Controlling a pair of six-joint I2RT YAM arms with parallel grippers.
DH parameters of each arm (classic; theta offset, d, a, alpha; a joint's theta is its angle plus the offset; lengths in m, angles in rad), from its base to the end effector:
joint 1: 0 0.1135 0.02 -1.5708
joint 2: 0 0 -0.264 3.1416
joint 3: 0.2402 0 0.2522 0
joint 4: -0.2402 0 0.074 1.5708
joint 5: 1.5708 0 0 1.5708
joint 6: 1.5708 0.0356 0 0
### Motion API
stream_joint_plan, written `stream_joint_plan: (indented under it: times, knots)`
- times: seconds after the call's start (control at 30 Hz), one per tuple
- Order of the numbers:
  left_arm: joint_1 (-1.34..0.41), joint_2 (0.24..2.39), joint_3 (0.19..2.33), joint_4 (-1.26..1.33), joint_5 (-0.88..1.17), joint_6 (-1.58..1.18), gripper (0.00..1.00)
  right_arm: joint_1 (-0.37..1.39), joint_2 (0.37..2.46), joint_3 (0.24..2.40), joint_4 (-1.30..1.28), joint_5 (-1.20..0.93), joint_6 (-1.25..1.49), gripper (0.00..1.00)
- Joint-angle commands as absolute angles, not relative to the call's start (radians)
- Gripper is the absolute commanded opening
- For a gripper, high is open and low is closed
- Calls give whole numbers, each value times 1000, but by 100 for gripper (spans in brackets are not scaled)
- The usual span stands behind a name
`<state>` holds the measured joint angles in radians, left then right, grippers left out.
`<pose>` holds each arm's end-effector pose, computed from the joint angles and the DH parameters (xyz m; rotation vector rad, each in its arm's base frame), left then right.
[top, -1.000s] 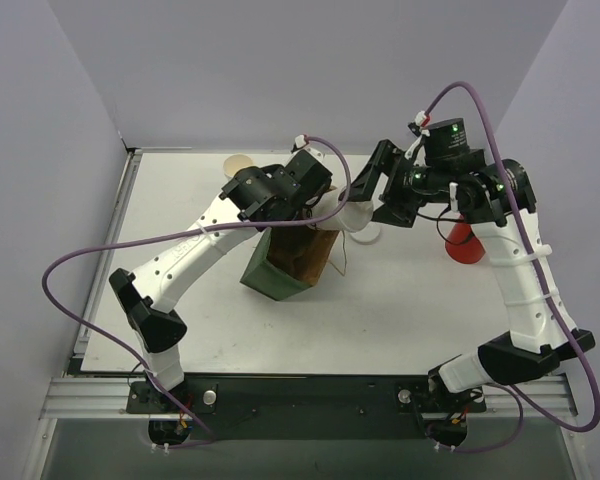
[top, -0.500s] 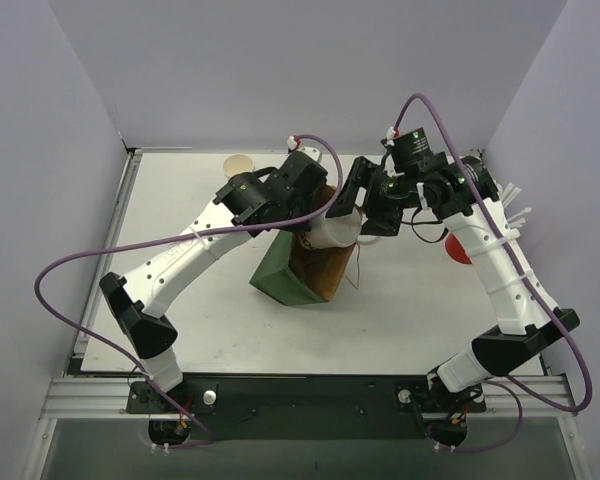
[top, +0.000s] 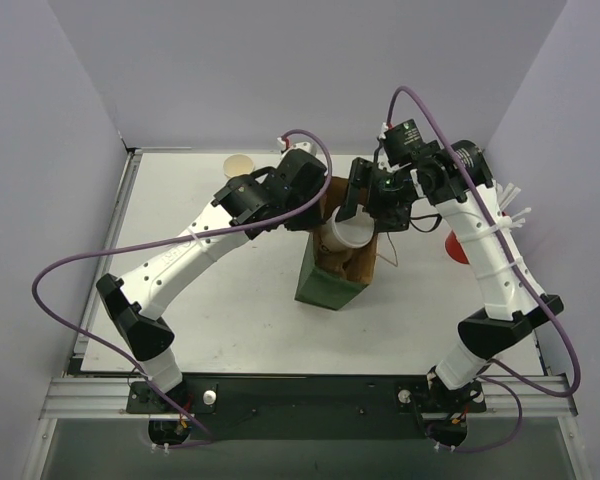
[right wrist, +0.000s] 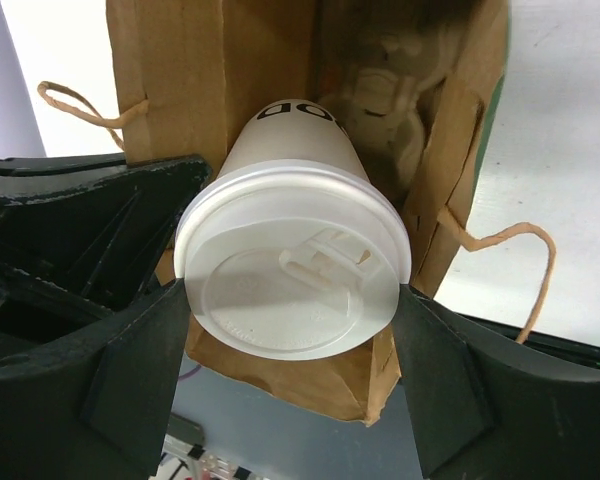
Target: Pack the takeout coffee
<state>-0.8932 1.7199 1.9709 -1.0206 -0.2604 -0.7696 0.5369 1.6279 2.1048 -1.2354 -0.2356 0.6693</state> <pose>0.2325 -0.2743 0.4181 0.0152 2.3699 -0.5317 0.2570 0.1626 0.4681 0.0380 2.4716 0.8428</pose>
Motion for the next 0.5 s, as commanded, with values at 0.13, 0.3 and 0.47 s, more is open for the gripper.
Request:
stream_joint_plan:
  times: [0.13,0.3,0.47]
  knots:
    - [-894,1729,1985,-997,-233,-963,0,566,1654,2086,-1328,-172,594,45]
    - [-896,1700,1928,-983,-245,-1025,0,598,1689,2063,-1338,-132,561,44]
    - [-896,1672,1879,-973,-245,-1061,0,637,1741,2100,-1370,-77,542,44]
